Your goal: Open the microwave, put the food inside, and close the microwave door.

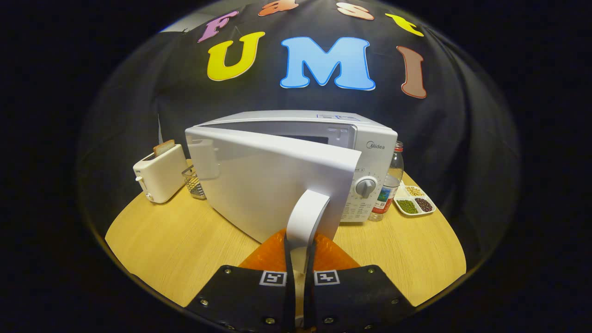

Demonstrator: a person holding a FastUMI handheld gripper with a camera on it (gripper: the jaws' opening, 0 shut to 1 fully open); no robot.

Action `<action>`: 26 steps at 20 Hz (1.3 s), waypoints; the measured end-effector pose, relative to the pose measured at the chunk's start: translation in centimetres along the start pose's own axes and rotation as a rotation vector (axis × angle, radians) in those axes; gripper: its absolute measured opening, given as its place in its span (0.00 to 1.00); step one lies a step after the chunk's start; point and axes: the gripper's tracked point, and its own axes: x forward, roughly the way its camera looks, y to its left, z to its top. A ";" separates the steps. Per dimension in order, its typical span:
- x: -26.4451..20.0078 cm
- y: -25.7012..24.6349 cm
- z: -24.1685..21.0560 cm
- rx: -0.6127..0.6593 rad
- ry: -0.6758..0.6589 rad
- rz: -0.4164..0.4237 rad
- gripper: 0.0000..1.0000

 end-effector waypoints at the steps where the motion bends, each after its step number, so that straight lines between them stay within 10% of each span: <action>1: -0.6 0.6 -0.4 0.002 -0.002 0.004 0.07; 18: -9.1 15.0 -6.3 -0.027 0.046 0.173 0.18; 26: -16.6 18.7 -6.2 0.013 0.005 0.406 0.53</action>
